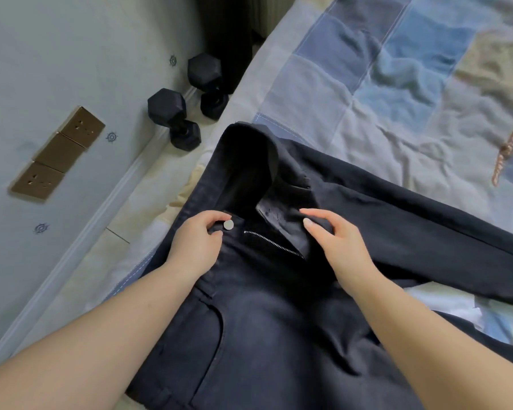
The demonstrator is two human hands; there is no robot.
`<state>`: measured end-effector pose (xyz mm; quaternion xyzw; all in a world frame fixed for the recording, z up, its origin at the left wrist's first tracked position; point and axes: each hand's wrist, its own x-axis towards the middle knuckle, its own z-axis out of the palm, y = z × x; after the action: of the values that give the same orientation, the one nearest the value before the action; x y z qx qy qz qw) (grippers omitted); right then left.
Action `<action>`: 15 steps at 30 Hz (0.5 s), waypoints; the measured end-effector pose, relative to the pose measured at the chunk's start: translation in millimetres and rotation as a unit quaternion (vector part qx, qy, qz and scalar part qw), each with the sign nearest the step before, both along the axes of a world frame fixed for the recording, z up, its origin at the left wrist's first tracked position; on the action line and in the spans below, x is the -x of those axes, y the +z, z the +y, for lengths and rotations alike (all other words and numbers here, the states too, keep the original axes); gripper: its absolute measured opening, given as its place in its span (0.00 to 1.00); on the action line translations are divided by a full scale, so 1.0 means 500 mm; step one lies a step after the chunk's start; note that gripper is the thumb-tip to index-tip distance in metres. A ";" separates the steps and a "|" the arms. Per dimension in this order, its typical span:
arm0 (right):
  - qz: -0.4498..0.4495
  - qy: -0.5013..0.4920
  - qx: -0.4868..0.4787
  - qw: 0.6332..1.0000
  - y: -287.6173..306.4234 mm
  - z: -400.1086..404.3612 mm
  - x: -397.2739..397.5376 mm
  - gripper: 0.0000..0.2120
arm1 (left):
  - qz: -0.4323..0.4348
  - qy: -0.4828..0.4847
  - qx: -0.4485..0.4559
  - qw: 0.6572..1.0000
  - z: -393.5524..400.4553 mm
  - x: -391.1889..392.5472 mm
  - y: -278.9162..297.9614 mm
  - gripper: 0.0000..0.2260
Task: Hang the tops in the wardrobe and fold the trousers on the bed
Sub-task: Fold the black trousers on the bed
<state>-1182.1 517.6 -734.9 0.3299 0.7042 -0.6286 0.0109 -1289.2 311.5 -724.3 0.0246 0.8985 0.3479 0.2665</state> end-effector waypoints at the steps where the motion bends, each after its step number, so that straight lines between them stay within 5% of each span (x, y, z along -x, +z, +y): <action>1: -0.006 0.027 0.017 0.999 0.005 0.005 -0.007 0.10 | -0.007 -0.002 0.004 1.000 0.006 0.001 0.000 0.16; 7: -0.075 0.227 -0.025 0.971 -0.010 -0.042 -0.025 0.18 | -0.122 0.004 0.071 0.990 0.079 0.021 0.012 0.19; 10: -0.055 0.217 -0.045 0.974 -0.005 -0.053 -0.030 0.17 | -0.059 -0.085 0.135 0.986 0.083 0.013 0.009 0.17; 15: -0.072 0.195 -0.080 0.975 0.003 -0.045 -0.072 0.18 | 0.003 -0.038 0.109 0.993 0.052 -0.017 0.010 0.08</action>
<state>-1146.0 495.1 -733.2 0.2302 0.8002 -0.5310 0.1574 -1280.5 337.7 -719.1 0.0306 0.9304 0.2370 0.2780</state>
